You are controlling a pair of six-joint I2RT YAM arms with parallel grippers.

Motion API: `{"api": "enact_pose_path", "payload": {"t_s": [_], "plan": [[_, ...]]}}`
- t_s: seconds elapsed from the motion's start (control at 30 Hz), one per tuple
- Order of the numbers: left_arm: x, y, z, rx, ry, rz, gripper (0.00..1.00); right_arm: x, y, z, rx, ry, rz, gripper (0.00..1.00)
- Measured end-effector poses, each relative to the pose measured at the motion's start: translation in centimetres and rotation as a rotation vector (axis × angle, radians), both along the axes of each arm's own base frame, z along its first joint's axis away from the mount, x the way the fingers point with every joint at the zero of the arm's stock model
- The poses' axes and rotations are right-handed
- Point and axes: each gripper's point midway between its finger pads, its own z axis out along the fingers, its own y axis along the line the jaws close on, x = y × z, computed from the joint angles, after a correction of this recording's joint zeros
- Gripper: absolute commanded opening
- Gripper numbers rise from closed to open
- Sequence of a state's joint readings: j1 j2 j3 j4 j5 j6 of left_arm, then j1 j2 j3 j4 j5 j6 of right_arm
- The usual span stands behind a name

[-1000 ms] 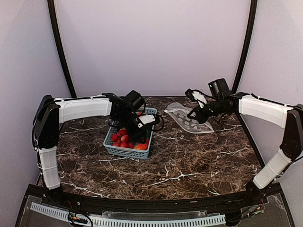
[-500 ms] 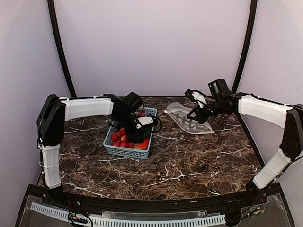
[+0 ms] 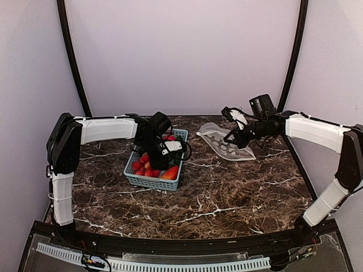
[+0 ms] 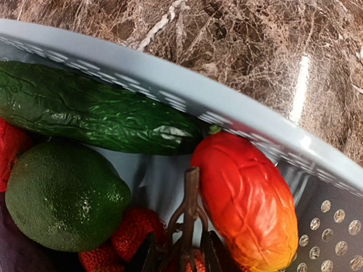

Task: Place the food in the zip-top bag and seal the zipper
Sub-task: Pick up the fake fruit from the bin.

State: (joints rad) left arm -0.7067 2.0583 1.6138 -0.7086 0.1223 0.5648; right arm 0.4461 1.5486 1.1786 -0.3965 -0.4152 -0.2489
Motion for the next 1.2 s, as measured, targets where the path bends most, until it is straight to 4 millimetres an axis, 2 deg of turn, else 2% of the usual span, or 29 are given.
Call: {"api": "enact_pose_path", "payload": {"t_s": [0.1, 0.23, 0.43, 0.57, 0.63, 0.7, 0.87, 0.97, 1.07, 1.2], "plan": [[0.2, 0.3, -0.1, 0.016, -0.014, 0.002, 0.18, 0.0, 0.1, -0.1, 0.001, 0.004, 0.002, 0.00], [0.4, 0.6, -0.2, 0.036, -0.027, 0.004, 0.03, -0.1, 0.2, -0.4, 0.002, 0.013, 0.008, 0.00], [0.5, 0.6, 0.1, 0.035, -0.023, 0.014, 0.01, -0.1, 0.1, -0.4, 0.002, 0.014, 0.007, 0.00], [0.4, 0.4, 1.6, 0.008, -0.027, 0.036, 0.01, 0.1, 0.0, -0.5, -0.009, 0.009, -0.004, 0.00], [0.4, 0.4, 3.4, -0.021, -0.048, 0.053, 0.01, 0.3, -0.2, -0.5, -0.016, 0.005, -0.012, 0.00], [0.5, 0.2, 6.1, -0.072, -0.090, 0.069, 0.01, 0.3, -0.3, -0.5, -0.022, 0.004, -0.017, 0.00], [-0.1, -0.4, 16.4, -0.335, -0.253, 0.115, 0.01, 0.9, -0.5, 0.2, -0.032, -0.010, -0.045, 0.00], [-1.5, -0.6, 21.0, -0.509, -0.322, 0.124, 0.01, 1.5, -0.7, 1.1, -0.034, -0.022, -0.075, 0.00], [-2.9, -1.4, 23.2, -0.669, -0.351, 0.131, 0.01, 2.1, -0.8, 2.7, -0.029, -0.034, -0.104, 0.00], [-4.3, -3.7, 23.6, -0.882, -0.354, 0.154, 0.01, 3.3, -0.7, 4.7, -0.011, -0.055, -0.144, 0.00]]}}
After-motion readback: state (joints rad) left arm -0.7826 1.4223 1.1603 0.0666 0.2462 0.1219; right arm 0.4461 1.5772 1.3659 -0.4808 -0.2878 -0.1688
